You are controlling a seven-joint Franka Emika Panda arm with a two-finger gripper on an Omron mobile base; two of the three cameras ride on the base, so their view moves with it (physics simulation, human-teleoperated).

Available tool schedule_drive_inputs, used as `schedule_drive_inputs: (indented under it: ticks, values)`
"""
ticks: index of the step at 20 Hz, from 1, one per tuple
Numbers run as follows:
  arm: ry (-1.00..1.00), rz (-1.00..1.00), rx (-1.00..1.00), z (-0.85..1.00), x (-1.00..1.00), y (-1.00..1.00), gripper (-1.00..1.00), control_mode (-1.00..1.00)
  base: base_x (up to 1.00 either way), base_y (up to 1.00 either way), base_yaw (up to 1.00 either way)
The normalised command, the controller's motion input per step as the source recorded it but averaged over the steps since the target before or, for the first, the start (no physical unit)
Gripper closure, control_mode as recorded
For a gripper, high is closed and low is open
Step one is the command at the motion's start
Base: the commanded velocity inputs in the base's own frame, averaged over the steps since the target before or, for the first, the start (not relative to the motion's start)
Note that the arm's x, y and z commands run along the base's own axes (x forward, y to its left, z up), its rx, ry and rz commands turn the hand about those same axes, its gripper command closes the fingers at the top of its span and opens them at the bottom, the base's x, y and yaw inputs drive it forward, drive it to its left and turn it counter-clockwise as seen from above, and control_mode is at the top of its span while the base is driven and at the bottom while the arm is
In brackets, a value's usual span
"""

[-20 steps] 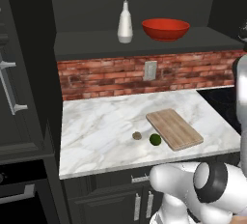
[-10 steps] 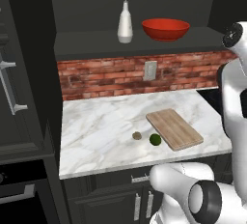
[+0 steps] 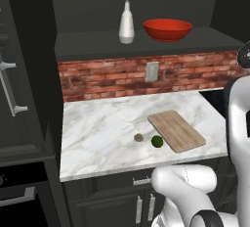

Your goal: Open the cabinet. Place the bowl and condiment on the counter. Then place the lime and garlic on the cutting board.

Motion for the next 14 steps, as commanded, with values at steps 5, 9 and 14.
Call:
schedule_drive_inputs:
  ticks: [5,9,14]
  values:
    - [0.07,0.11,0.0,0.0,-0.11,0.39,-1.0,-1.0,0.0,0.0,0.0]
    - [0.14,0.13,0.0,0.0,-0.13,0.46,-1.0,-1.0,0.0,0.0,0.0]
    - [0.2,0.15,0.0,0.0,-0.18,0.41,-1.0,-1.0,0.0,0.0,0.0]
